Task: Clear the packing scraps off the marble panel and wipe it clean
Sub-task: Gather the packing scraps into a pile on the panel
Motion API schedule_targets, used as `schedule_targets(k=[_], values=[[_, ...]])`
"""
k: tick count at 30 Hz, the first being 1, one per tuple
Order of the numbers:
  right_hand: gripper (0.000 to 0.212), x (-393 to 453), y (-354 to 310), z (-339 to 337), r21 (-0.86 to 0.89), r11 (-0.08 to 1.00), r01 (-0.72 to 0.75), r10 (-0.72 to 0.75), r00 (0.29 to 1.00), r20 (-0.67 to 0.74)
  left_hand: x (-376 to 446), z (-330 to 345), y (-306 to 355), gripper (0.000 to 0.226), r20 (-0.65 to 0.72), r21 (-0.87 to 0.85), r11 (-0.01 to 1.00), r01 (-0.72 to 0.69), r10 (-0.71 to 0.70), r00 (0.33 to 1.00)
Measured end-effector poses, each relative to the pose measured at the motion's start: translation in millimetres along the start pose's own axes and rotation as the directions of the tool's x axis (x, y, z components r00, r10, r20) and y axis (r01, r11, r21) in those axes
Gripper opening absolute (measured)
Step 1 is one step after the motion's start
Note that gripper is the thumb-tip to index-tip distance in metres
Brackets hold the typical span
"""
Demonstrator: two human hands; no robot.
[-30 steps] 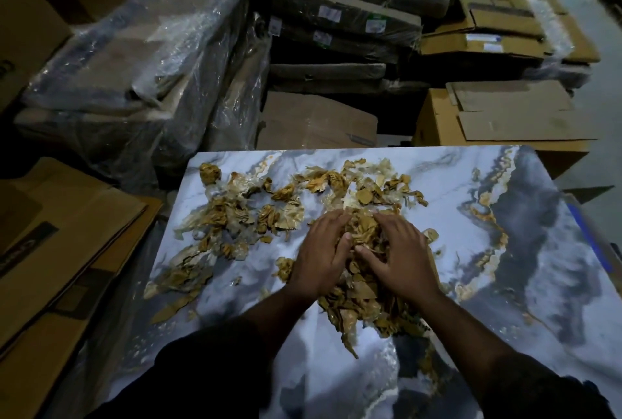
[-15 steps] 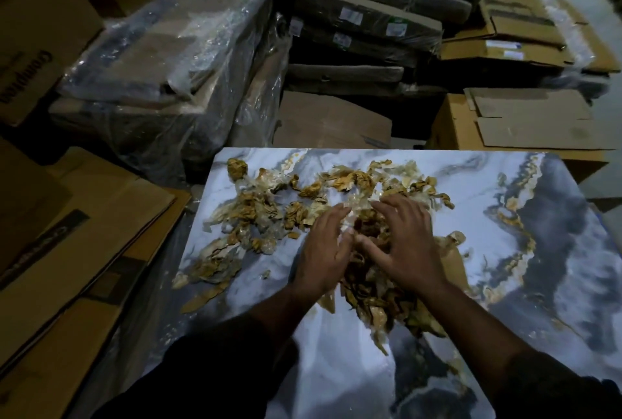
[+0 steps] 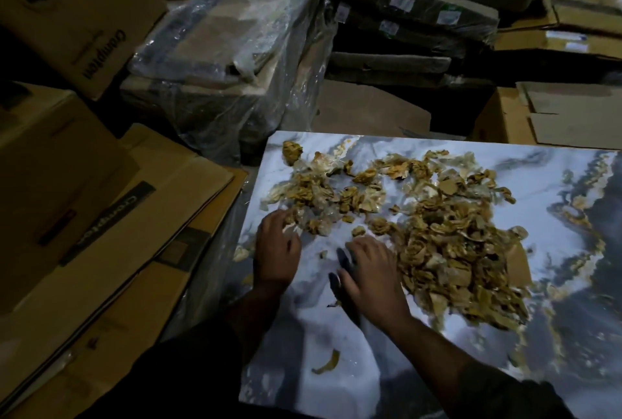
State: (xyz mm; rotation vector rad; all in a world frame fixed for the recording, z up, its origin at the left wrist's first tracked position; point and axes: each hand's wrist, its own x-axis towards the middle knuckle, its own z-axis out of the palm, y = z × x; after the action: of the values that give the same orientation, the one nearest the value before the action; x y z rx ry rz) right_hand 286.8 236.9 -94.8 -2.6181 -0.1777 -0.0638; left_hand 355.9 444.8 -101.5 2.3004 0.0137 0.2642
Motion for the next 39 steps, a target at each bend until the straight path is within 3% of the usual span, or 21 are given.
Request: schedule_targets(k=[3, 8, 10, 14, 18, 20, 25, 28, 32, 35, 39], values=[[0.045, -13, -11, 17, -0.007, 1.0, -0.009, 0.009, 1.0, 0.029, 0, -15, -20, 0.051, 0.01, 0.071, 0.997, 0.033, -0.034, 0.999], [0.05, -13, -31, 15, -0.037, 0.998, 0.057, -0.06, 0.994, -0.092, 1, -19, -45, 0.07, 0.095, 0.303, 0.952, 0.042, -0.074, 0.993], [0.051, -12, -27, 14, -0.083, 0.997, 0.001, -0.01, 0.994, -0.11, -4, -14, -50, 0.073, 0.149, 0.324, 0.945, 0.052, -0.105, 0.983], [0.064, -15, -19, 26, -0.058, 0.98, -0.191, 0.187, 0.98, -0.07, -18, 4, -47, 0.065, 0.166, 0.236, 0.972, 0.003, -0.043, 0.985], [0.049, -14, -34, 36, 0.107, 0.982, -0.155, 0.163, 0.985, -0.065, -33, 19, -26, 0.071, 0.301, 0.125, 0.987, -0.1, 0.058, 0.952], [0.038, -7, -34, 36, 0.108, 0.986, -0.13, 0.142, 0.983, -0.113, -36, 20, -13, 0.071, 0.364, 0.06, 0.991, -0.123, 0.093, 0.927], [0.035, 42, -22, 13, 0.056, 0.988, -0.147, 0.156, 0.957, -0.245, -16, 14, -4, 0.048, 0.231, 0.003, 0.996, -0.092, 0.089, 0.969], [0.057, 86, -17, 1, -0.026, 0.99, -0.137, 0.131, 0.976, -0.171, 8, 16, -6, 0.045, 0.153, 0.045, 0.995, -0.09, 0.083, 0.985], [0.083, 128, -1, 0, -0.138, 0.972, -0.19, 0.2, 0.978, 0.06, 25, 25, -10, 0.051, 0.192, 0.08, 0.989, -0.127, 0.11, 0.975], [0.077, 125, 14, 7, -0.158, 0.966, -0.202, 0.225, 0.964, 0.143, 15, 30, -13, 0.056, 0.209, 0.035, 0.985, -0.168, 0.158, 0.965], [0.055, 86, 11, 10, -0.121, 0.979, -0.162, 0.172, 0.982, 0.083, -6, 37, -15, 0.061, 0.251, 0.036, 0.974, -0.223, 0.207, 0.945]])
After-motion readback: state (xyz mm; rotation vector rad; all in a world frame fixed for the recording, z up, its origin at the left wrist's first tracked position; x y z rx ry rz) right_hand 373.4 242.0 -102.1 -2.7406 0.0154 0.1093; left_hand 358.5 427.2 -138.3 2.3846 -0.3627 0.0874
